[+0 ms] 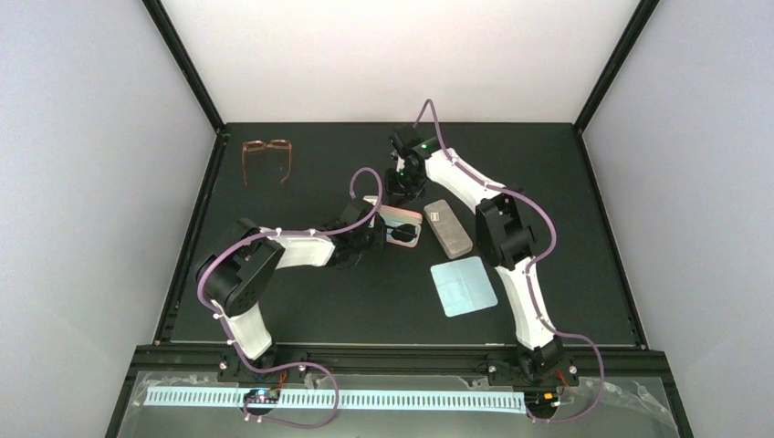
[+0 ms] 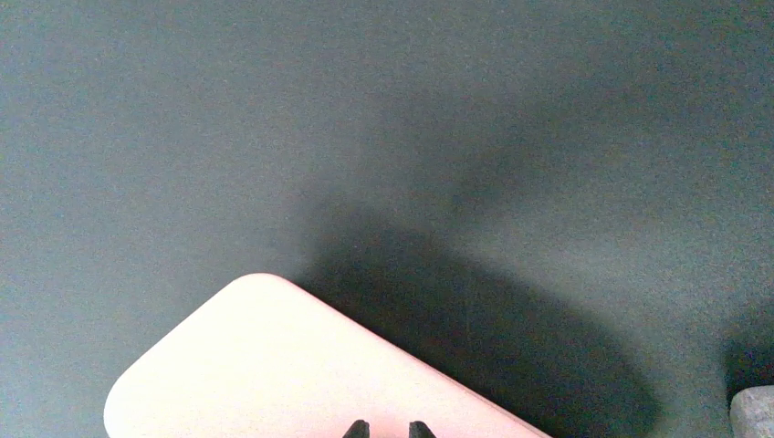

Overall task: Organize the sunglasses
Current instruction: Close the sunglasses case at the center of the board.

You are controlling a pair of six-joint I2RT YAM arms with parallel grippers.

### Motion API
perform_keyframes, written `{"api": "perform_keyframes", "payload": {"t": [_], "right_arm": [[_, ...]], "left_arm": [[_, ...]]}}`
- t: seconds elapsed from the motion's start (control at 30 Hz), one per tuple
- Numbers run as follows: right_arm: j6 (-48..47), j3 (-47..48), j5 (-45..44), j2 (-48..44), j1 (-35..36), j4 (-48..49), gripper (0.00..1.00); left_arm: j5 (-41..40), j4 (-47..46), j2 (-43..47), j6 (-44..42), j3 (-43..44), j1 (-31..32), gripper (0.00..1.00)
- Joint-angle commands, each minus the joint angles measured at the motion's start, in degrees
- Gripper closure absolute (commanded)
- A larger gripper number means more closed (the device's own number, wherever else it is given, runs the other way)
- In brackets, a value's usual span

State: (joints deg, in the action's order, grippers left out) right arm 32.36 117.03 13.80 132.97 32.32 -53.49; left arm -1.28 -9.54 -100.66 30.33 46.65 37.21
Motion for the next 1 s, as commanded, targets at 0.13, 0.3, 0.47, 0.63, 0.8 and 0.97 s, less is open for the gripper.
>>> {"api": "perform_keyframes", "payload": {"t": [0.13, 0.3, 0.47, 0.63, 0.8, 0.97], "right_arm": [[1.77, -7.72, 2.39, -3.52, 1.25, -1.59, 0.9], [2.38, -11.41, 2.06, -4.38, 1.66, -0.16, 0.92], [3.2, -15.02, 1.13, -5.0, 1.78, 0.56, 0.93], [4.4, -18.31, 0.64, -6.2, 1.94, 1.97, 0.94], [5.02, -20.38, -0.81, -6.85, 2.78, 2.39, 0.95], [5.51, -23.38, -1.28, -7.45, 4.63, 4.03, 0.97]], "left_arm": [[-2.02, -3.53, -1.31, -1.32, 0.24, -0.2, 0.91], [-1.57, -3.44, -0.96, -1.48, -0.09, -0.14, 0.91], [-0.86, -3.85, -0.09, -1.55, -1.24, -0.16, 0.91], [-0.59, -3.81, 0.56, -1.45, -2.13, -0.2, 0.91], [-0.52, -3.57, 1.37, -1.33, -3.32, -0.14, 0.91], [-0.1, -4.15, 1.7, -0.83, -4.44, -0.2, 0.91]]}}
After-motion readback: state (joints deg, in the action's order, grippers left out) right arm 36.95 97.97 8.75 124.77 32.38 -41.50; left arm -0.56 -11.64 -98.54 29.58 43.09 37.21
